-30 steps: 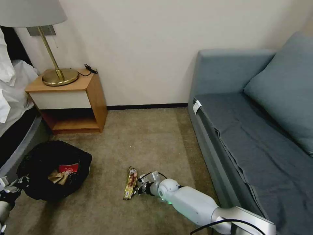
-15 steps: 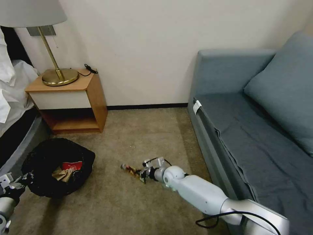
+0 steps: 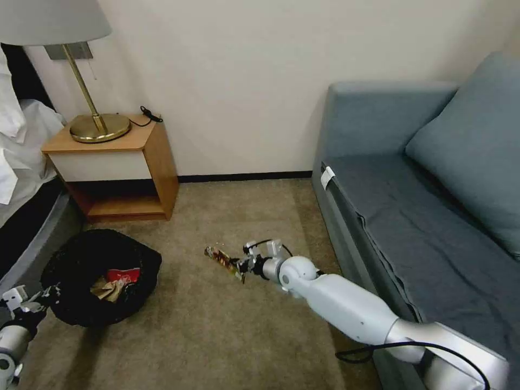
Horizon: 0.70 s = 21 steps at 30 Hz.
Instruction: Pick up the trash bin, then pick up the garbage on the floor and place it into the trash bin.
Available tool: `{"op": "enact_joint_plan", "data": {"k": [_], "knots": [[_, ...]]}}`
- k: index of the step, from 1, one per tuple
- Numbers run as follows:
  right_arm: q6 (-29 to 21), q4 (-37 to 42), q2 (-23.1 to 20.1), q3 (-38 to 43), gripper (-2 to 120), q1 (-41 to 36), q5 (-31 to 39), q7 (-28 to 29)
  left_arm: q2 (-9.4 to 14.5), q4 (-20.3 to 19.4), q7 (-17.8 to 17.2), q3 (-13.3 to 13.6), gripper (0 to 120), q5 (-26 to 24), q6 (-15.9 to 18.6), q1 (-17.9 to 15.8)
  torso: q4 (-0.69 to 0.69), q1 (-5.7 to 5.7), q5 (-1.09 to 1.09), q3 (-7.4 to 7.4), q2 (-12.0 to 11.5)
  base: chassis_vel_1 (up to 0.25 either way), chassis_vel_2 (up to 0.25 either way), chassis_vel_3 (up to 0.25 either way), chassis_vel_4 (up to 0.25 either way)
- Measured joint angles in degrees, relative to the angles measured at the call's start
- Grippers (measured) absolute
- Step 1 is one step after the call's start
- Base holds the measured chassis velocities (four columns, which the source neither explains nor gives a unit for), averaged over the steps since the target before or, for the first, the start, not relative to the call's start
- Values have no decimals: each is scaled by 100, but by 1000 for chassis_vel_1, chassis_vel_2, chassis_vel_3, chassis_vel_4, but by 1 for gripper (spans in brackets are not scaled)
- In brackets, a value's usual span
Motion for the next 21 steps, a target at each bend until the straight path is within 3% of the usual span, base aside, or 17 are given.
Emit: {"op": "enact_joint_plan", "data": {"k": [6,11,17,21], "knots": [[-47,930,-522,126,0,239,325,360,-45,-35,3,62,2,3,15,12,-1,0,0,0,0,0,0,0,0],[-62,1595,-690,90,0,553,609,595,-97,-124,4,117,2,41,39,37,-1,0,0,0,0,0,0,0,0],[-64,2114,-586,-94,0,1021,931,809,-153,-212,-6,167,2,79,77,38,0,0,-1,0,0,0,0,0,0],[-63,2447,-168,-330,0,1436,1194,995,-203,-278,-37,203,2,95,115,22,-1,0,-1,0,0,0,0,0,0]]}}
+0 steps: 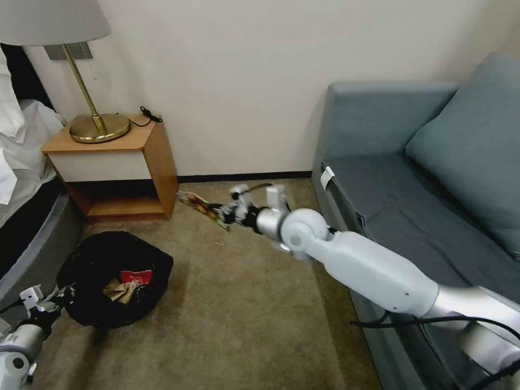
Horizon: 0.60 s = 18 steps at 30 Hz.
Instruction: Pick up the trash bin, then pick up the garbage on the floor and place it into the trash bin.
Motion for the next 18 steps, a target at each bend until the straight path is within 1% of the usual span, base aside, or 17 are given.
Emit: {"op": "enact_joint_plan", "data": {"k": [1,2,3,5,6,8,11,14,18], "knots": [[2,63,191,-93,0,122,68,46,-13,-11,-10,6,2,6,8,-7,0,0,0,0,0,0,0,0,0],[2,63,191,-93,0,122,68,46,-13,-11,-10,6,2,6,8,-7,0,0,0,0,0,0,0,0,0],[4,88,303,-152,0,192,106,66,-19,-22,-14,8,2,8,13,-10,1,0,0,0,0,0,0,0,0],[6,119,634,-335,0,376,218,125,-36,-59,-35,8,2,8,34,-19,2,0,-1,0,0,0,0,0,0],[6,119,634,-335,0,376,218,125,-36,-59,-35,8,2,8,34,-19,2,0,-1,0,0,0,0,0,0],[6,108,864,-476,0,470,259,136,-44,-90,-55,2,2,4,52,-33,2,0,-1,0,0,0,0,0,0],[6,80,963,-552,0,504,265,136,-45,-112,-68,-7,2,-5,62,-36,1,0,-1,0,0,0,0,0,0],[22,-120,1236,-788,0,525,206,91,-71,-180,-112,-29,2,-22,91,-44,1,0,0,0,0,0,0,0,0],[39,-367,1444,-923,0,448,59,11,-140,-280,-145,-27,2,-23,128,-36,1,0,0,0,0,0,0,0,0]]}}
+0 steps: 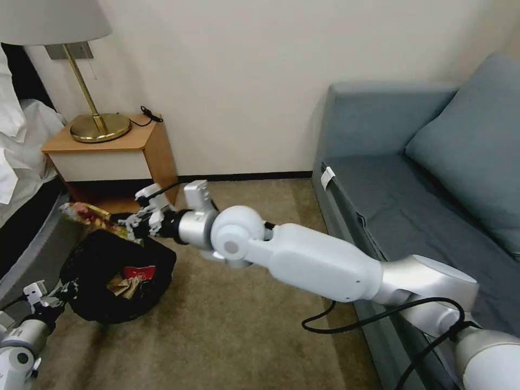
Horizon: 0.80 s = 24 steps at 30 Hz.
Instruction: Pick up the trash bin, then pick up the garbage on the floor and place it into the trash bin.
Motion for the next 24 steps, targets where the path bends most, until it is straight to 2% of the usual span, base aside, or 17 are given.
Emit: {"op": "enact_joint_plan", "data": {"k": [12,24], "knots": [[42,-502,490,-353,0,-202,-312,-143,-185,-160,-18,37,2,102,26,77,0,0,1,0,0,0,0,0,0],[131,-918,596,-617,0,-559,-760,-197,-193,-210,-14,-12,2,72,25,201,0,0,1,0,0,0,0,0,0]]}}
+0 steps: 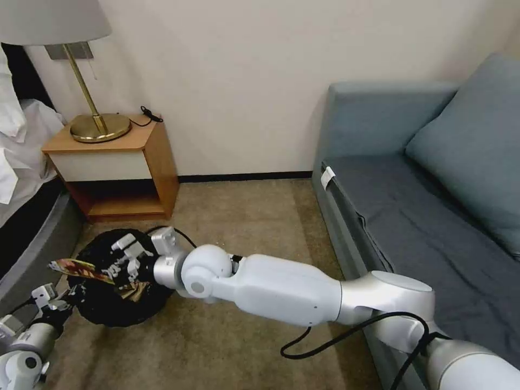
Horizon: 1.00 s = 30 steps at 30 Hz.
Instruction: Pick up the trash bin, then pick up the garbage on the floor and place it into the trash bin.
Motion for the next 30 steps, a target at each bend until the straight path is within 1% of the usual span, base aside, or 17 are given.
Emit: {"op": "enact_joint_plan", "data": {"k": [13,14,16,18,19,21,22,24,25,29,30], "knots": [[35,-238,126,-32,0,-113,-260,47,-109,-94,9,8,2,3,-8,78,0,0,0,0,0,0,0,0,0],[39,-247,133,-41,5,-126,-292,57,-111,-104,9,6,2,3,-8,86,0,0,0,0,0,0,0,0,0],[40,-249,133,-44,7,-129,-300,59,-111,-109,9,4,2,3,-8,89,0,0,0,0,0,0,0,0,0],[43,-254,132,-64,20,-151,-351,71,-111,-140,8,-17,2,1,-8,112,0,0,0,0,0,0,0,0,0],[43,-254,122,-73,23,-155,-360,72,-112,-153,7,-31,2,-5,-8,124,0,0,0,0,0,0,0,0,0],[43,-254,117,-75,25,-155,-362,73,-113,-157,7,-37,2,-8,-8,129,0,0,0,0,0,0,0,0,0],[43,-251,103,-86,33,-155,-363,80,-120,-163,6,-47,2,-15,-8,141,0,0,0,0,0,0,0,0,0],[44,-249,99,-88,35,-155,-363,82,-123,-164,6,-50,2,-15,-8,145,0,0,0,0,0,0,0,0,0],[43,-236,89,-89,43,-151,-362,86,-129,-167,5,-53,2,-18,-8,155,0,0,0,0,0,0,0,0,0],[43,-136,14,-51,58,-93,-322,142,-140,-190,-16,-62,2,-27,-8,186,1,-1,0,0,0,0,0,0,0],[43,-136,14,-51,58,-93,-322,142,-140,-190,-16,-62,2,-27,-8,186,1,-1,0,0,0,0,0,0,0]]}}
